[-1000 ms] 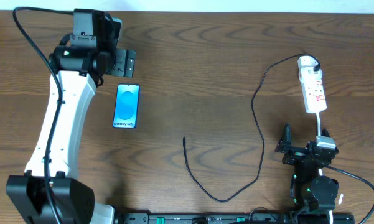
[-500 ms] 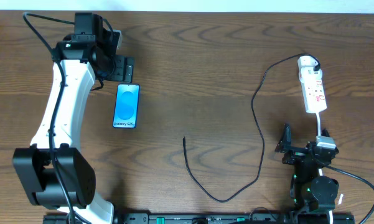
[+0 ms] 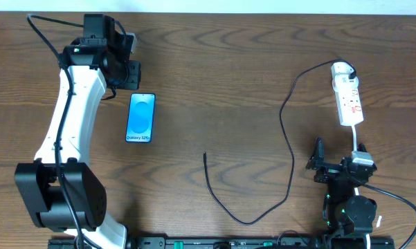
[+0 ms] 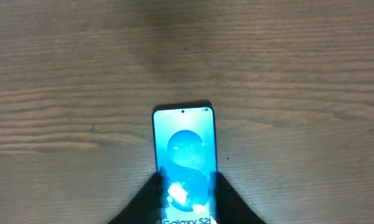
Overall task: Plug charger to phone and switch on socket
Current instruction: 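Open the left gripper and move it forward over the phone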
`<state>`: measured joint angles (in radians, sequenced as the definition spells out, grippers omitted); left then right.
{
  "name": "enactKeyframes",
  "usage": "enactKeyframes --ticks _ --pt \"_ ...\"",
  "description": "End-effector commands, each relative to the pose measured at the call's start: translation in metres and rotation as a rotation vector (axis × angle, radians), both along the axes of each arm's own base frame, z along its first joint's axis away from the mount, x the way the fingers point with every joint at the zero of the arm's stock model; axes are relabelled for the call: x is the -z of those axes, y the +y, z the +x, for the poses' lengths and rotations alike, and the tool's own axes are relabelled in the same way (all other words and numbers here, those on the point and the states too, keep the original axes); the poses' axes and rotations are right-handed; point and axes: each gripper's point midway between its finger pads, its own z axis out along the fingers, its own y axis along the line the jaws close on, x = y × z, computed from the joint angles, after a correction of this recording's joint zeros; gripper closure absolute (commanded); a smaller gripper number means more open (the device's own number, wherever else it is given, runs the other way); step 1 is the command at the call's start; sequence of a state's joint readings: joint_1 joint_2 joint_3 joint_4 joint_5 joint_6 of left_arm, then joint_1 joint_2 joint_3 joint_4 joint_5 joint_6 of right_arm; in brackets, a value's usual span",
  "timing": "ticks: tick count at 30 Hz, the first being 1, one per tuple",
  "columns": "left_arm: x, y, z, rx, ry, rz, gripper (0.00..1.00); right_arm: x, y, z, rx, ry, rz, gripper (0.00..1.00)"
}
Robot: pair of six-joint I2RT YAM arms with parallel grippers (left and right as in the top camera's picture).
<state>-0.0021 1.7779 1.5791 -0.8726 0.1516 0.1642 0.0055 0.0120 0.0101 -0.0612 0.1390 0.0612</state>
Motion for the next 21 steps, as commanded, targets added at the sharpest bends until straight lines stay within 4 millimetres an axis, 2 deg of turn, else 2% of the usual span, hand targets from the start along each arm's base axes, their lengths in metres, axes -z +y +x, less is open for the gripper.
enactKeyframes --ticks 1,3,4,5,14,21 --pt "-0.005 -0.001 0.004 -0.012 -0.011 -0.008 0.39 0.001 0.001 0.000 0.000 -0.004 0.012 0.01" --pt "-0.004 -0.001 0.003 -0.033 -0.002 -0.017 0.12 0.001 0.001 0.000 0.000 -0.004 0.012 0.01" --pt "-0.004 -0.001 0.002 -0.055 0.002 -0.027 0.04 0.001 0.001 0.000 0.000 -0.004 0.012 0.01" --pt "-0.004 -0.001 0.002 -0.073 0.007 -0.035 0.02 0.001 0.001 0.000 0.000 -0.004 0.012 0.01" --pt "0.010 -0.001 -0.010 -0.114 0.065 -0.048 0.01 0.001 0.001 0.000 0.000 -0.004 0.012 0.01" --pt "0.030 -0.001 -0.017 -0.115 0.126 -0.045 0.01 0.001 0.001 0.000 0.000 -0.004 0.012 0.01"
